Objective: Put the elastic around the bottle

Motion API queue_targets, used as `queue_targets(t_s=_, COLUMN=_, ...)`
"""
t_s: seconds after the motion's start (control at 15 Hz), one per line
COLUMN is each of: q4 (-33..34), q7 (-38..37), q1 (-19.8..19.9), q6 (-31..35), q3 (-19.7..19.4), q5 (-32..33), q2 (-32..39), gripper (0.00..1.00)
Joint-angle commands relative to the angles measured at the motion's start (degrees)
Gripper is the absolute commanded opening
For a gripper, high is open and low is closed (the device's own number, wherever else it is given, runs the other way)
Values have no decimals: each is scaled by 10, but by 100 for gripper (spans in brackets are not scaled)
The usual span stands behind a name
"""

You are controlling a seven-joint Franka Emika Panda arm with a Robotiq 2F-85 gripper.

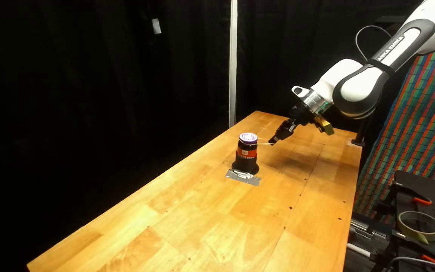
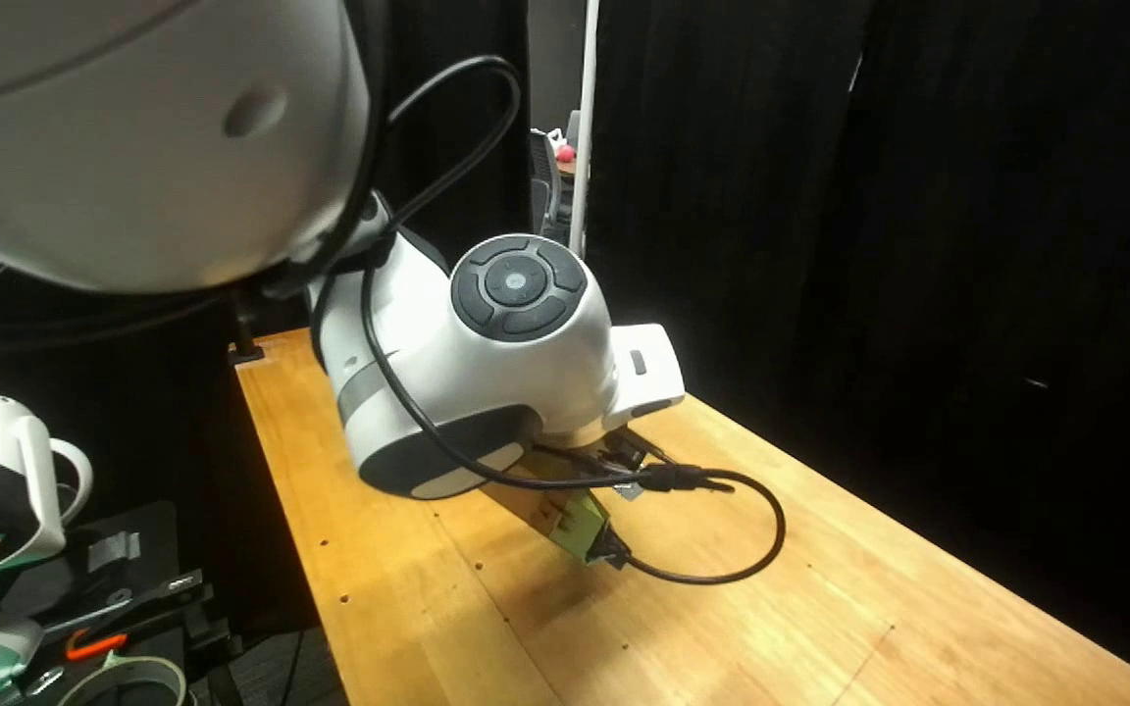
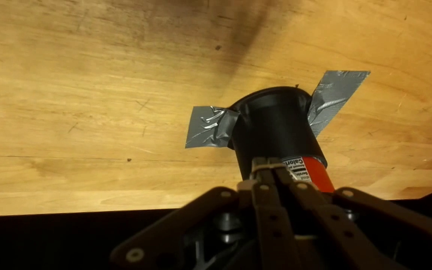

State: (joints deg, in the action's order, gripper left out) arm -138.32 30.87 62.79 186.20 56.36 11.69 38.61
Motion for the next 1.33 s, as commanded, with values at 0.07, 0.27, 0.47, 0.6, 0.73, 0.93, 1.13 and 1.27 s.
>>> queue_targets(t_s=0.07, q4=-23, q7=-32, q1=65, q6=63, q3=29, q5=91, q2=53, gripper=7)
queue_targets(t_s=0.27, q4=-31, q7=-62, q1=81, q6=124, q3=26, q5=144, q2=75, gripper=7)
queue_targets(t_s=0.47, q4=-35, q7=-95, q1=82, q6=168, q3=14, q5=198, q2=91, gripper=8)
queue_targets(t_s=0.6, q4=-39, q7=-82, q1=92, q6=174, q3=23, q5=200, q2=107, gripper=8)
queue_targets(t_s=0.73, q4=-39, q7=-87, q1=93, q6=177, q3=25, q5=209, q2=110, gripper=7)
queue_targets(t_s=0.93, q4=-39, q7=-88, q1=92, q6=176, q3=26, q5=210, q2=112, gripper=8)
queue_targets(t_s=1.13, q4=-36, q7=-120, q1=76, q6=209, q3=6, q5=240, q2=105, gripper=7)
queue_targets(t_s=1.27, q4=-43, q7=-93, q1=86, q6=231, q3=19, q5=228, q2=115, gripper=8)
